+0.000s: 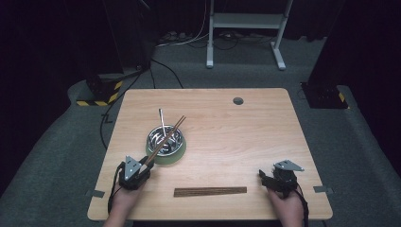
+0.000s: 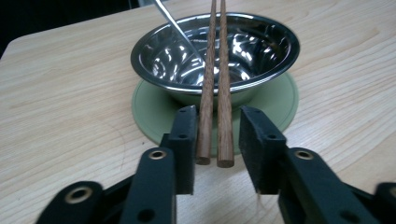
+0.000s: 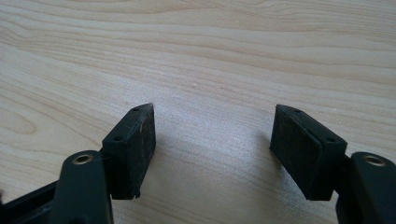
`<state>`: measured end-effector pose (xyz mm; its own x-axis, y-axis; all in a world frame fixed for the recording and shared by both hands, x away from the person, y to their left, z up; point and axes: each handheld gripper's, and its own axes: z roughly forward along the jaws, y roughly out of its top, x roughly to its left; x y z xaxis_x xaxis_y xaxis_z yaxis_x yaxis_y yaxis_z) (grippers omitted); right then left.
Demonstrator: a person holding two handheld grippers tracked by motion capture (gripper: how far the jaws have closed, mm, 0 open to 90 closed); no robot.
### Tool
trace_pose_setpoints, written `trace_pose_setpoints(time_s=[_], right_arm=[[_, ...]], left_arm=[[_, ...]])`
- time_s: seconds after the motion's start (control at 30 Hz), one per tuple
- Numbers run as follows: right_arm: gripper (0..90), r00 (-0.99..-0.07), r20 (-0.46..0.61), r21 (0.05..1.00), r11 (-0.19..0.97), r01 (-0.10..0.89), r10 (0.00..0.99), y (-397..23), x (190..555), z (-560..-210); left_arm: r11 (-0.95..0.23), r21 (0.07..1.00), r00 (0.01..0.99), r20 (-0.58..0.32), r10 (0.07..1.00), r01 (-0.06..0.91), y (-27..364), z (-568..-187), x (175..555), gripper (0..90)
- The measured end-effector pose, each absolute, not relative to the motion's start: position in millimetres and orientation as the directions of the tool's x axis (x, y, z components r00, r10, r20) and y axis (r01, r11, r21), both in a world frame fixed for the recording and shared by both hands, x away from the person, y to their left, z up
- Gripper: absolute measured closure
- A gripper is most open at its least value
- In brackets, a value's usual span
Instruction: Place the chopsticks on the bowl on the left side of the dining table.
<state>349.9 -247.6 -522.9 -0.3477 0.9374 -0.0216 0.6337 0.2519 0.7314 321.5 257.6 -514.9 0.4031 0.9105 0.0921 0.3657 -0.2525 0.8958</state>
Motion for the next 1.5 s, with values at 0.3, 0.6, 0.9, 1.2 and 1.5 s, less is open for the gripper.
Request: trace_pose_setpoints(time_s=[0.3, 0.6, 0.9, 1.2, 1.5], right_arm=[[30.8, -0.347, -0.027, 0.735, 0.253, 0.629, 0.938, -247, 350, -523], [30.8, -0.346, -0.028, 0.737, 0.253, 0.627, 0.938, -247, 350, -524], [30.9, -0.348, -0.027, 0.735, 0.254, 0.628, 0.937, -247, 350, -523], [30.9, -0.348, -0.027, 0.737, 0.254, 0.627, 0.937, -247, 350, -524], [30.9, -0.352, -0.025, 0.736, 0.255, 0.627, 0.936, -247, 350, -524]], left_arm=[[-0.262, 0.900, 0.455, 0.082, 0.887, 0.349, 261, -515, 316, 76.0], [-0.256, 0.902, 0.510, 0.048, 0.859, 0.347, 261, -516, 309, 76.0], [-0.268, 0.898, 0.536, 0.043, 0.843, 0.349, 258, -515, 308, 76.0], [-0.288, 0.897, 0.542, 0.066, 0.838, 0.336, 261, -514, 309, 75.4], [-0.286, 0.898, 0.528, 0.073, 0.846, 0.334, 260, -513, 308, 69.4]])
